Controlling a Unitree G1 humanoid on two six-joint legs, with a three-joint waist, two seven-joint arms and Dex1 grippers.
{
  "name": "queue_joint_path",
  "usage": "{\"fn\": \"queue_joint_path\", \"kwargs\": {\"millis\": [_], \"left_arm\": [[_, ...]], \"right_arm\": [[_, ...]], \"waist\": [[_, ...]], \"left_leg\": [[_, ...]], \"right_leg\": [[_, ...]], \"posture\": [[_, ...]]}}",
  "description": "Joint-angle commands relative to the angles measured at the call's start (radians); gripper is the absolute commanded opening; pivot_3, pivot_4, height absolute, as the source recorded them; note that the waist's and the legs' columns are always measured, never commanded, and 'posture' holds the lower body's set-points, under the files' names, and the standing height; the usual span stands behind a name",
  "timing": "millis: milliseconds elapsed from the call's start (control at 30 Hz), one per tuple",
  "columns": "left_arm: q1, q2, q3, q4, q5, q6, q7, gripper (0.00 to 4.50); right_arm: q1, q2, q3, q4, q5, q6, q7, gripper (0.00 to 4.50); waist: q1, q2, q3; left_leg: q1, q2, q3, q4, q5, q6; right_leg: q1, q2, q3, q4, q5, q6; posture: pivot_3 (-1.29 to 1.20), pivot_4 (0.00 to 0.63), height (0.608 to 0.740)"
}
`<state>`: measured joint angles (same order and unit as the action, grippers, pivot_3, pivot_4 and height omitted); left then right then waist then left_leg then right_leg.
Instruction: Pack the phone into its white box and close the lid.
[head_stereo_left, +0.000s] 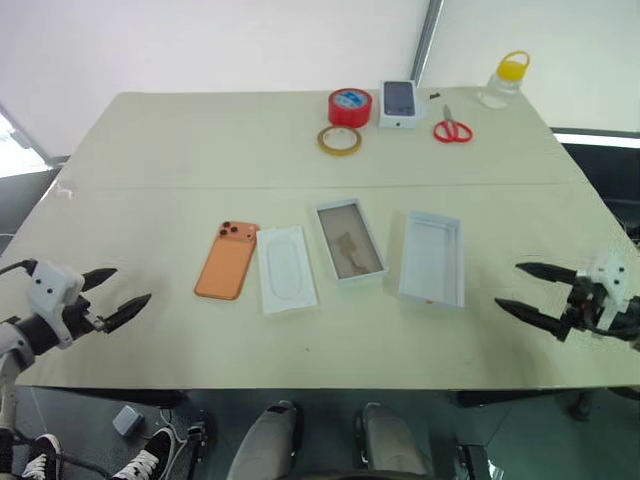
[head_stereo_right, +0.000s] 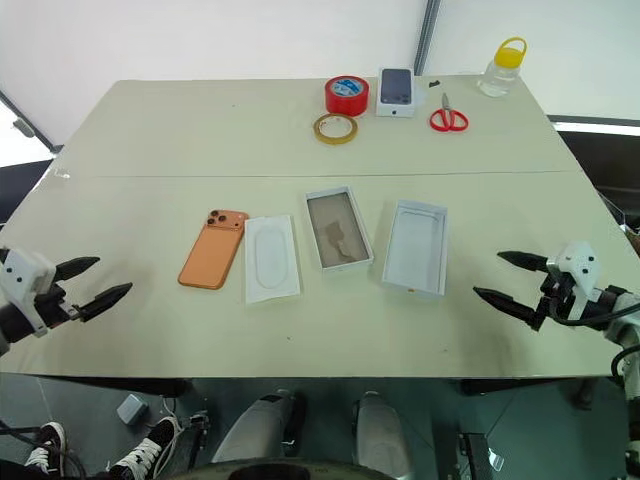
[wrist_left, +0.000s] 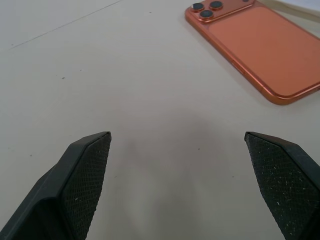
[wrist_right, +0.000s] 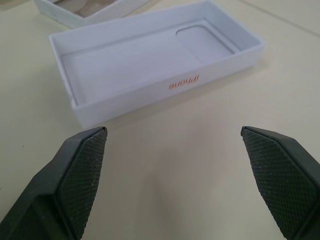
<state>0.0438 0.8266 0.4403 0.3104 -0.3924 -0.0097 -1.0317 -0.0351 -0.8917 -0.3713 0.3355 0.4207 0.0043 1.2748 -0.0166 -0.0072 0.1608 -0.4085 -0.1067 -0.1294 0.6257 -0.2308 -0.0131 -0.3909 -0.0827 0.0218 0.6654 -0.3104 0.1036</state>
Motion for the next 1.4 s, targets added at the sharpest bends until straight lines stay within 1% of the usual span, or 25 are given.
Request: {"fn": "queue_joint_path", "kwargs": {"millis": [33, 133, 267, 333, 667, 800, 933, 967, 1000, 1100, 1133, 1200, 1267, 1300, 1367, 1400], "left_arm": [[-0.007, 0.008, 0.029, -0.030, -0.027, -0.005, -0.010, 4.50], [-0.016, 0.012, 0.015, -0.058, -0.019, 0.015, 0.005, 4.50], [-0.025, 0.010, 0.009, -0.086, -0.027, 0.016, -0.014, 4.50], [-0.017, 0.013, -0.001, -0.090, -0.001, -0.002, -0.011, 4.50], [-0.015, -0.005, 0.012, -0.124, -0.033, -0.019, -0.020, 4.50], [-0.010, 0.001, 0.001, -0.132, -0.033, 0.026, -0.016, 4.50], [-0.021, -0.007, -0.004, -0.174, -0.056, 0.085, 0.003, 4.50], [-0.022, -0.006, -0.008, -0.191, -0.068, 0.123, 0.007, 4.50], [-0.021, -0.006, -0.012, -0.217, -0.077, 0.154, 0.017, 4.50], [-0.016, 0.003, -0.029, -0.332, -0.195, 0.396, 0.033, 4.50], [-0.016, -0.001, -0.036, -0.381, -0.218, 0.434, 0.039, 4.50], [-0.053, -0.015, -0.047, -0.452, -0.289, 0.595, 0.125, 4.50], [-0.085, -0.032, -0.091, -0.512, -0.265, 0.660, 0.212, 4.50], [-0.097, -0.044, -0.104, -0.529, -0.269, 0.693, 0.243, 4.50], [-0.120, -0.084, -0.114, -0.573, -0.321, 0.801, 0.316, 4.50], [-0.125, -0.094, -0.120, -0.606, -0.378, 0.886, 0.341, 4.50]], "right_arm": [[-0.017, -0.021, -0.032, -0.028, 0.021, -0.002, -0.002, 4.48], [-0.029, -0.014, -0.021, -0.049, 0.018, 0.010, -0.017, 4.48], [-0.044, -0.014, -0.017, -0.047, 0.015, 0.011, -0.019, 4.48], [-0.044, -0.013, -0.016, -0.047, 0.014, 0.012, -0.018, 4.48], [-0.052, -0.005, -0.007, -0.077, 0.013, 0.025, -0.034, 4.48], [-0.059, -0.005, -0.001, -0.090, 0.013, 0.035, -0.038, 4.48], [-0.078, -0.006, 0.007, -0.139, 0.046, 0.119, -0.041, 4.48], [-0.080, -0.009, 0.012, -0.154, 0.061, 0.156, -0.035, 4.48], [-0.087, -0.007, 0.018, -0.167, 0.053, 0.152, -0.044, 4.48], [-0.138, 0.006, 0.045, -0.224, 0.047, 0.169, -0.079, 4.48], [-0.154, 0.010, 0.062, -0.259, 0.054, 0.186, -0.083, 4.48], [-0.195, 0.032, 0.122, -0.344, 0.055, 0.266, -0.137, 4.48], [-0.208, 0.060, 0.185, -0.455, 0.074, 0.318, -0.151, 4.48], [-0.214, 0.074, 0.201, -0.488, 0.079, 0.326, -0.155, 4.48], [-0.243, 0.115, 0.238, -0.525, 0.057, 0.317, -0.192, 4.48], [-0.257, 0.131, 0.255, -0.533, 0.050, 0.316, -0.204, 4.48]], "waist": [[-0.001, 0.000, 0.000], [0.001, 0.000, 0.000], [0.004, 0.000, 0.000], [0.004, 0.000, 0.000], [0.003, 0.000, 0.000], [0.003, 0.000, 0.000], [0.003, 0.000, 0.000], [0.003, 0.000, 0.000], [0.003, 0.000, 0.000], [0.001, 0.000, 0.000], [0.001, 0.000, 0.000], [0.001, 0.000, 0.000], [0.003, 0.000, 0.000], [0.004, 0.000, 0.000], [0.004, 0.000, 0.000], [0.004, 0.000, 0.001]], "left_leg": [[0.000, 0.000, 0.000, 0.000, 0.000, 0.000], [0.000, 0.000, 0.000, 0.000, 0.000, 0.000], [0.000, 0.000, 0.000, 0.000, 0.000, 0.000], [0.000, 0.000, 0.000, 0.000, 0.000, 0.000], [0.000, 0.000, 0.000, 0.000, 0.000, 0.000], [0.000, 0.000, 0.000, 0.000, 0.000, 0.000], [0.000, 0.000, 0.000, 0.000, 0.000, 0.000], [0.000, 0.000, 0.000, 0.000, 0.000, 0.000], [0.000, 0.000, 0.000, 0.000, 0.000, 0.000], [0.000, 0.000, 0.000, 0.000, 0.000, 0.000], [0.000, 0.000, 0.000, 0.000, 0.000, 0.000], [0.000, 0.000, 0.000, 0.000, 0.000, 0.000], [0.000, 0.000, 0.000, 0.000, 0.000, 0.000], [0.000, 0.000, 0.000, 0.000, 0.000, 0.000], [0.000, 0.000, 0.000, 0.000, 0.000, 0.000], [-0.001, 0.000, 0.000, 0.000, 0.000, 0.000]], "right_leg": [[0.000, 0.000, 0.000, 0.000, 0.000, 0.000], [0.000, 0.000, 0.000, 0.000, 0.000, 0.000], [0.000, 0.000, 0.000, 0.000, 0.000, 0.000], [0.000, 0.000, 0.000, 0.000, 0.000, 0.000], [0.000, 0.000, 0.000, 0.000, 0.000, 0.000], [0.000, 0.000, 0.000, 0.000, 0.000, 0.000], [0.000, 0.000, 0.000, 0.000, 0.000, 0.000], [0.000, 0.000, 0.000, 0.000, 0.000, 0.000], [0.000, 0.000, 0.000, 0.000, 0.000, 0.000], [0.000, 0.000, 0.000, 0.000, 0.000, 0.000], [0.000, 0.000, 0.000, 0.000, 0.000, 0.000], [0.000, 0.000, 0.000, 0.000, 0.000, 0.000], [0.000, 0.000, 0.000, 0.000, 0.000, 0.000], [0.000, 0.000, 0.000, 0.000, 0.000, 0.000], [0.000, 0.000, 0.000, 0.000, 0.000, 0.000], [0.000, 0.000, 0.000, 0.000, 0.000, 0.000]], "posture": [[0.00, 0.150, 0.740], [0.00, 0.150, 0.740], [0.00, 0.150, 0.740], [0.00, 0.150, 0.740], [0.00, 0.150, 0.740], [0.00, 0.150, 0.740], [0.00, 0.150, 0.740], [0.00, 0.150, 0.740], [0.00, 0.150, 0.740], [0.00, 0.150, 0.740], [0.00, 0.150, 0.740], [0.00, 0.150, 0.740], [0.00, 0.150, 0.740], [0.00, 0.150, 0.740], [0.00, 0.150, 0.740], [0.00, 0.150, 0.740]]}}
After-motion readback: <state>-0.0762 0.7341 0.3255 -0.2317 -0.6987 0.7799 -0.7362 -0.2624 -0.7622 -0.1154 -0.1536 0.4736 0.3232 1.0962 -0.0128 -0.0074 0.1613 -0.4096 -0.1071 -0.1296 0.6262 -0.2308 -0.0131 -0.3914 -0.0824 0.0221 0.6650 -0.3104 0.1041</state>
